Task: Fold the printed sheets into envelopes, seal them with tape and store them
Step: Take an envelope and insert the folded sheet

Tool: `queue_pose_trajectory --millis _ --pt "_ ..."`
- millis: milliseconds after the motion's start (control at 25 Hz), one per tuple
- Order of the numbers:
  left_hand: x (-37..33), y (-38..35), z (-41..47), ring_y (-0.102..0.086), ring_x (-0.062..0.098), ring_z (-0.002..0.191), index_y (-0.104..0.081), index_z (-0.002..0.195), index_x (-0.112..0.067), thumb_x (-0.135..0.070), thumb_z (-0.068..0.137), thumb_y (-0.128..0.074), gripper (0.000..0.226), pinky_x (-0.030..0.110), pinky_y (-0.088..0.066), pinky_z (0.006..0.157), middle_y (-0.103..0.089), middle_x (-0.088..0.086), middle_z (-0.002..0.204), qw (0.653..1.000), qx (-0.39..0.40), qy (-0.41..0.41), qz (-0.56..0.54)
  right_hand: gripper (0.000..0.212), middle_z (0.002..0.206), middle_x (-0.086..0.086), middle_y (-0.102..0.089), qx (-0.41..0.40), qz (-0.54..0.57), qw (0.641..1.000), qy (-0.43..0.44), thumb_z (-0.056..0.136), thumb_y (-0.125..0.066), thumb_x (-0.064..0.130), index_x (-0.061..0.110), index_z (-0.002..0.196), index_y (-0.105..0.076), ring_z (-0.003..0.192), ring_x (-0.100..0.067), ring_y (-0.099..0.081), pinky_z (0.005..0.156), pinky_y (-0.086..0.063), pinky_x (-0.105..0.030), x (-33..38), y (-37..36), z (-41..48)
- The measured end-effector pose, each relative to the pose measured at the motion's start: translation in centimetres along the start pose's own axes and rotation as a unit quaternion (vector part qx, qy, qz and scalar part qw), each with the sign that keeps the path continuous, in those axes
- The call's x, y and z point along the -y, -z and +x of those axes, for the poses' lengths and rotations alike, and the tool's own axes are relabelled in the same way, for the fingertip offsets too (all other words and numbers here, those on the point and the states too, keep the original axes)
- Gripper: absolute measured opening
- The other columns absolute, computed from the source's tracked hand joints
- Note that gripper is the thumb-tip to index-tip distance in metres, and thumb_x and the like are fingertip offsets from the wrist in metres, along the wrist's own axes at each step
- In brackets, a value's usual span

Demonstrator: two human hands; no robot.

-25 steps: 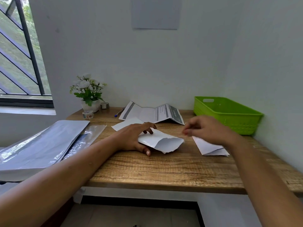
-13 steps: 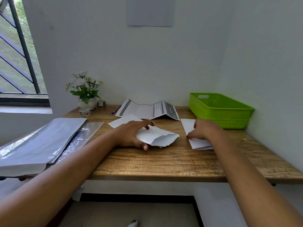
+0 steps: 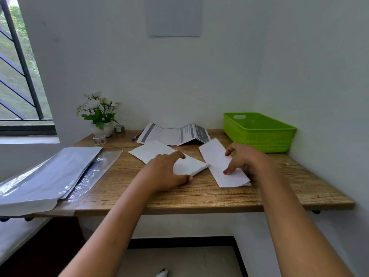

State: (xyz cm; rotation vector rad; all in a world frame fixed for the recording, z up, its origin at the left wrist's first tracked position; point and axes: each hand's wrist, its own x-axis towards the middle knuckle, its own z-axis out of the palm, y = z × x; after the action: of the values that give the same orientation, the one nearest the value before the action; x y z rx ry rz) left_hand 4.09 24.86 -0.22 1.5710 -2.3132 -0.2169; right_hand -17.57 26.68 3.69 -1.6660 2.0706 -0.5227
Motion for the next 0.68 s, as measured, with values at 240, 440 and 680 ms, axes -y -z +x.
queue_pose_trajectory --millis 240,440,680 --pt "-0.6 -0.8 -1.6 -0.058 0.015 0.099 -0.055 0.121 -0.033 -0.040 0.095 -0.044 0.029 0.026 -0.048 0.080 -0.064 -0.003 0.117 0.997 -0.073 -0.017 0.027 0.017 0.111 -0.008 -0.059 -0.170 0.190 0.965 0.056 0.086 -0.063 0.005 0.018 0.096 -0.062 0.090 -0.019 -0.052 0.055 -0.034 -0.023 -2.3 -2.9 -0.7" --pt "0.3 0.2 -1.0 -0.053 0.014 0.111 -0.061 0.115 -0.029 -0.024 0.091 -0.056 0.025 0.029 -0.045 0.094 -0.064 -0.004 0.118 0.999 -0.042 0.022 -0.019 0.019 0.091 0.001 -0.058 -0.166 0.335 0.924 0.085 0.088 -0.060 0.002 0.021 0.089 -0.059 0.095 -0.026 -0.058 0.068 -0.045 -0.029 -2.6 -1.7 -1.5" --pt "-0.7 -0.3 -0.3 -0.052 0.015 0.115 -0.056 0.122 -0.031 -0.059 0.076 -0.064 0.053 0.028 -0.041 0.087 -0.059 -0.008 0.124 0.999 -0.012 0.020 0.041 0.038 0.089 -0.001 -0.059 -0.056 0.424 0.900 0.078 0.090 -0.055 -0.003 0.019 0.121 -0.055 0.083 -0.020 -0.060 0.064 -0.051 -0.033 -2.4 -1.5 -2.1"
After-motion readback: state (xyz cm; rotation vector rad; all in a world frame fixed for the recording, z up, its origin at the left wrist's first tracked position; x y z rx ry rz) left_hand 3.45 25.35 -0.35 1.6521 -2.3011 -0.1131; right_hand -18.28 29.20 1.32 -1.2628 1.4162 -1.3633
